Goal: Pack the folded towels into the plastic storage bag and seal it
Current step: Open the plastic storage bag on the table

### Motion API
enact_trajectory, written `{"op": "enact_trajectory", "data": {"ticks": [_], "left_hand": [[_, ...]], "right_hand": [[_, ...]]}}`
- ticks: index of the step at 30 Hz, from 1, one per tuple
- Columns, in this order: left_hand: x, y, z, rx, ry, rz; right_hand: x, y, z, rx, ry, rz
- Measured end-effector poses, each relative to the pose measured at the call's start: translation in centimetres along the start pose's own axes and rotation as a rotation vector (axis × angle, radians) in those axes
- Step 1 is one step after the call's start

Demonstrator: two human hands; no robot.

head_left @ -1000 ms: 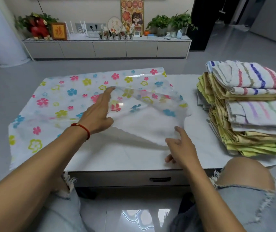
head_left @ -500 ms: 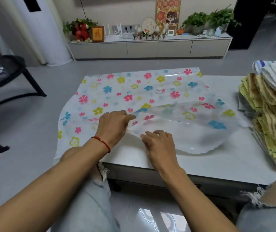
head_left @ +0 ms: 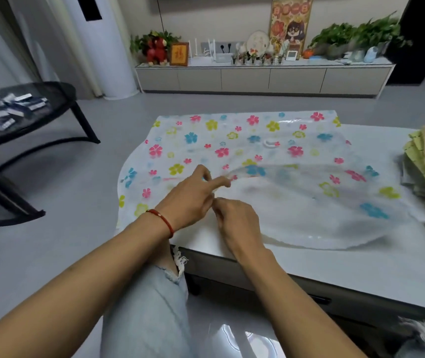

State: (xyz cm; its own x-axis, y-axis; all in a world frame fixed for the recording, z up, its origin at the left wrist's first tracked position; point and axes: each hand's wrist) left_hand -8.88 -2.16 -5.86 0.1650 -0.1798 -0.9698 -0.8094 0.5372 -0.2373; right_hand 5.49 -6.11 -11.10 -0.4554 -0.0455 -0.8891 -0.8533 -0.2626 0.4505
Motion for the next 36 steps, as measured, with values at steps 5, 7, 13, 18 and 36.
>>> {"op": "enact_trajectory", "data": {"ticks": [5,7,13,18,36], "left_hand": [[0.0,1.4,0.5,-0.009,-0.104,0.124],[-1.4,2.6,1.8,-0.06,-0.167,0.109],[-4.0,3.6,2.7,-0.095,-0.353,-0.141],[-2.5,3.2,-1.3,-0.068,0.013,-0.005],[-12.1,10.7,2.8,-0.29,-0.375,0.014]], "right_hand": [[1.3,0.3,-1.0,-0.052,-0.055,0.05],[2.1,-0.1,-2.2,-0.058,-0.072,0.078],[3.1,-0.7,-2.1,0.059,0.004,0.264],[2.0,2.0,1.4,-0.079,-0.02,0.231],[5.6,-1.4,-2.7,-0.259,0.027,0.01]]}}
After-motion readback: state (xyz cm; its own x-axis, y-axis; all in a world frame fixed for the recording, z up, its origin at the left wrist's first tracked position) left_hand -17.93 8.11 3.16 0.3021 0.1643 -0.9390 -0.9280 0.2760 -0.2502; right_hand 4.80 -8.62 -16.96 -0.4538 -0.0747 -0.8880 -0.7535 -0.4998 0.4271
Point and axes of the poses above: each hand's wrist, its own z-axis towards the middle knuckle, its own x-axis out of the palm, y = z × x, and after that the axes turned 14 degrees about y, right-handed
